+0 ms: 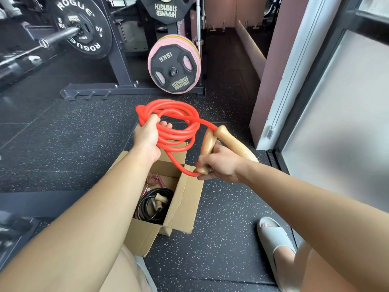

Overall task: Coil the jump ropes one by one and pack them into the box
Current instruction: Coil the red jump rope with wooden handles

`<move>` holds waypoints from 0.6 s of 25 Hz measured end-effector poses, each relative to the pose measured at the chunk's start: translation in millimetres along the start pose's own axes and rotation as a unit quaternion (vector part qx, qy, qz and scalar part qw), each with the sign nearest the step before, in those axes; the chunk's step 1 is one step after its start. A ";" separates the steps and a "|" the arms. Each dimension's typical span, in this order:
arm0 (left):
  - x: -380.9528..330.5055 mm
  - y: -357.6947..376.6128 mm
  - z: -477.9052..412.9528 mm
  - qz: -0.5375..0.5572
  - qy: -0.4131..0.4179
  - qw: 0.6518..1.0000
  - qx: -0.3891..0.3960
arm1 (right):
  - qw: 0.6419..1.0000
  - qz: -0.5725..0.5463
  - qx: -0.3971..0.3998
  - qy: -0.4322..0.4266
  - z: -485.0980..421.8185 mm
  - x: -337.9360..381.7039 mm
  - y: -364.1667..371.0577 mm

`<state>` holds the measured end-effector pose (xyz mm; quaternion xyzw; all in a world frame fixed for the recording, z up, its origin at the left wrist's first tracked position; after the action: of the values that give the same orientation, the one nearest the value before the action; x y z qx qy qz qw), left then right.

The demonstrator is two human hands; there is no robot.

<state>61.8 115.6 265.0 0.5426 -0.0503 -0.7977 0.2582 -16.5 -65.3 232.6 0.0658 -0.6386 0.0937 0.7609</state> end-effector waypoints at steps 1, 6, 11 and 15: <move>2.4 -0.9 -1.2 -0.013 0.000 1.000 -0.007 | 0.999 0.034 0.020 -0.019 1.5 -0.1 0.8; 18.3 -0.6 -1.0 -0.087 0.023 0.996 0.013 | 0.963 0.252 0.026 -0.095 1.6 3.5 -2.4; 8.3 1.8 0.5 -0.044 0.021 0.998 0.029 | 0.995 -0.044 -0.074 0.056 -0.9 -13.1 -6.5; 9.0 6.4 6.1 -0.035 0.031 0.999 0.019 | 0.986 -0.062 -0.133 0.079 -1.8 -22.4 -9.8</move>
<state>56.2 104.6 262.3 0.5733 -0.0383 -0.7879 0.2216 -16.3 -75.8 210.4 -0.0040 -0.5782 -0.0347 0.8151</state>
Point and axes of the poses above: each hand's wrist, its own z-axis away from the middle knuckle, its own y-axis out of the palm, x = y × z, the point moved 3 cm from there along -z, towards the middle knuckle, and after that the axes turned 10 degrees about -y, right-handed, at the moved point
